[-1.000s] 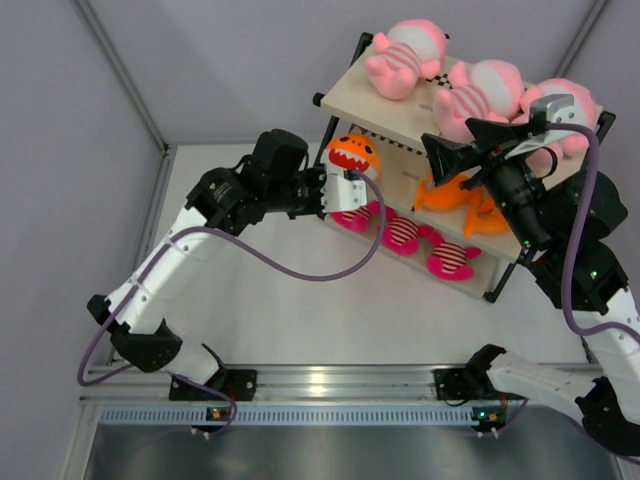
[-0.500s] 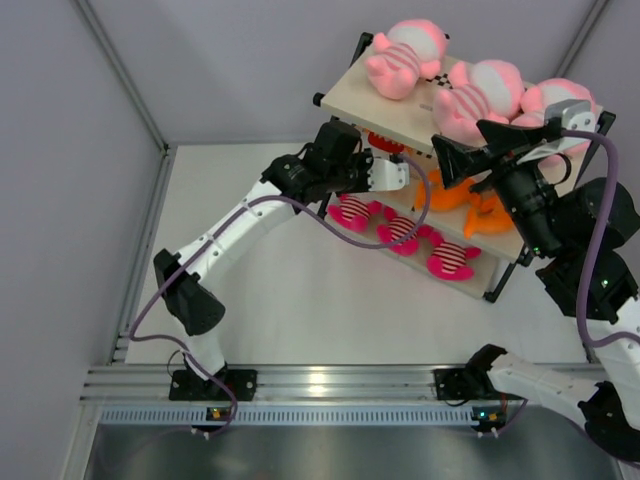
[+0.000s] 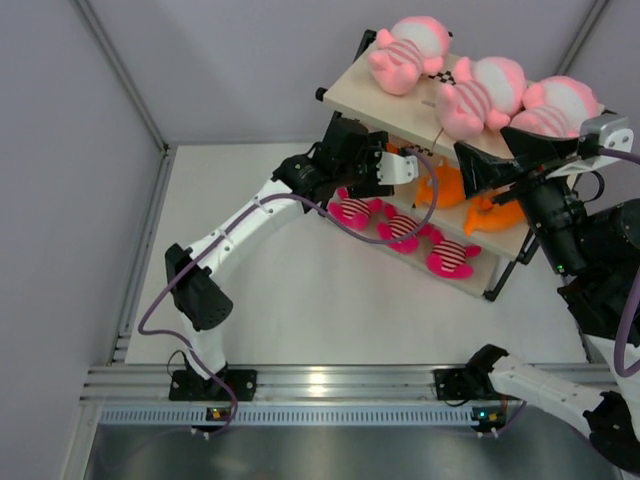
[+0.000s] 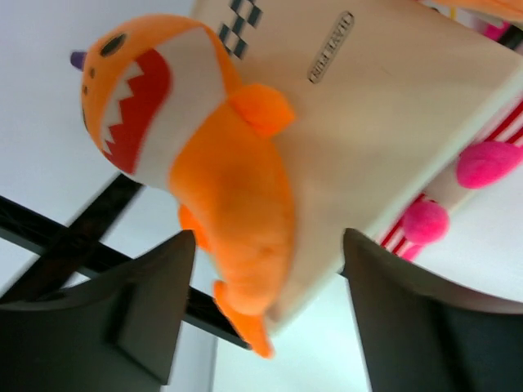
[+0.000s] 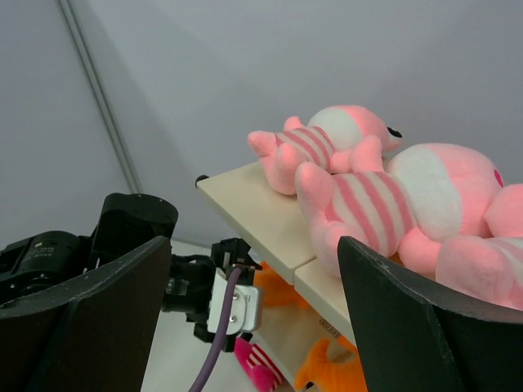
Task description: Place and organize the stuffed toys onto the shelf
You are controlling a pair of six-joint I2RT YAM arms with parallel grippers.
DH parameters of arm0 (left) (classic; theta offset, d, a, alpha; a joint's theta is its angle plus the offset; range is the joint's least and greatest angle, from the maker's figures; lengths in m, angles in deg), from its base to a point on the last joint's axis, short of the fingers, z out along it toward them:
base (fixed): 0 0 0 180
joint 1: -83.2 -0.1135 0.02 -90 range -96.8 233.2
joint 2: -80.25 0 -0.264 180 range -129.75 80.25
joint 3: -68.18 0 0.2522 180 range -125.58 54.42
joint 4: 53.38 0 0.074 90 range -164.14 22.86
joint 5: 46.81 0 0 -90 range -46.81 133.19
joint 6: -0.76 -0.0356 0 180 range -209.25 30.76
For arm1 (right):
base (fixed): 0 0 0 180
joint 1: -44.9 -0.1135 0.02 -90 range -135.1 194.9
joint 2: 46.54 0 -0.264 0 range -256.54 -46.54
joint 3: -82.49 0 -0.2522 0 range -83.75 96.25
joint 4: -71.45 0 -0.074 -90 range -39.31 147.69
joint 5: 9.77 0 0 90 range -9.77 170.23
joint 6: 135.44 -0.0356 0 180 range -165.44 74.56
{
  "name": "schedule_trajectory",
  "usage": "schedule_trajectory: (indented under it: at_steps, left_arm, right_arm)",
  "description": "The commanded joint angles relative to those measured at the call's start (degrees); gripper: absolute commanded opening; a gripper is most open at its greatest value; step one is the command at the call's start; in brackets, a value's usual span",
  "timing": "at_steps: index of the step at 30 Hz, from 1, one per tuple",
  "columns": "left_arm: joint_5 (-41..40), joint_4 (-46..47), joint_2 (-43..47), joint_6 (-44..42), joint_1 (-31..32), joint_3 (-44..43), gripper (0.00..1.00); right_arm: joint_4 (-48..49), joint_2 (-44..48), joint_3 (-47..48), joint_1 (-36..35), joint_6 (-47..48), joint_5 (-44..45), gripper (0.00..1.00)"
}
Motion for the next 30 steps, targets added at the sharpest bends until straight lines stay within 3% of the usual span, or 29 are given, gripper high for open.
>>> schedule_trajectory:
  at_steps: [1,7,12,15,17,20,24,28,30]
  left_arm:
    - [-2.67,5.27,4.38,2.43,-0.17,-0.14,0.82]
    - [-4.27,4.31,11.06,7.44,-0.17,4.34,0.84]
    - [-1.64,-2.01,17.29,13.59,-0.17,4.44,0.87]
    - [0.48,-7.19,23.16,14.92,-0.17,7.94,0.89]
    - [-3.80,-7.56,27.48,15.53,-0.25,16.50,0.89]
    - [-5.94,-7.56,36.36,19.03,-2.79,30.73,0.89]
    - [-2.34,-7.47,46.56,24.84,-13.58,46.33,0.89]
    - [-4.70,-6.95,54.29,29.06,-18.62,58.19,0.89]
    - [-7.77,-5.55,56.50,30.03,-20.28,61.20,0.90]
  right_arm:
    - [-0.36,0.33,0.02,0.03,0.40,0.57,0.84]
    - [-3.69,2.70,1.08,0.02,-2.23,0.40,0.84]
    - [-7.30,6.99,0.91,-0.06,-4.17,1.97,0.84]
    - [-14.92,9.02,1.86,0.02,-6.71,10.90,0.84]
    - [-25.69,9.99,3.62,0.02,-10.58,22.73,0.84]
    - [-33.83,13.15,3.63,-0.06,-14.71,30.69,0.84]
    - [-42.44,20.18,0.47,0.02,-21.29,33.43,0.84]
    - [-45.54,24.75,-2.95,-0.15,-24.12,37.74,0.84]
    - [-44.15,27.03,-6.64,-0.06,-22.56,35.83,0.84]
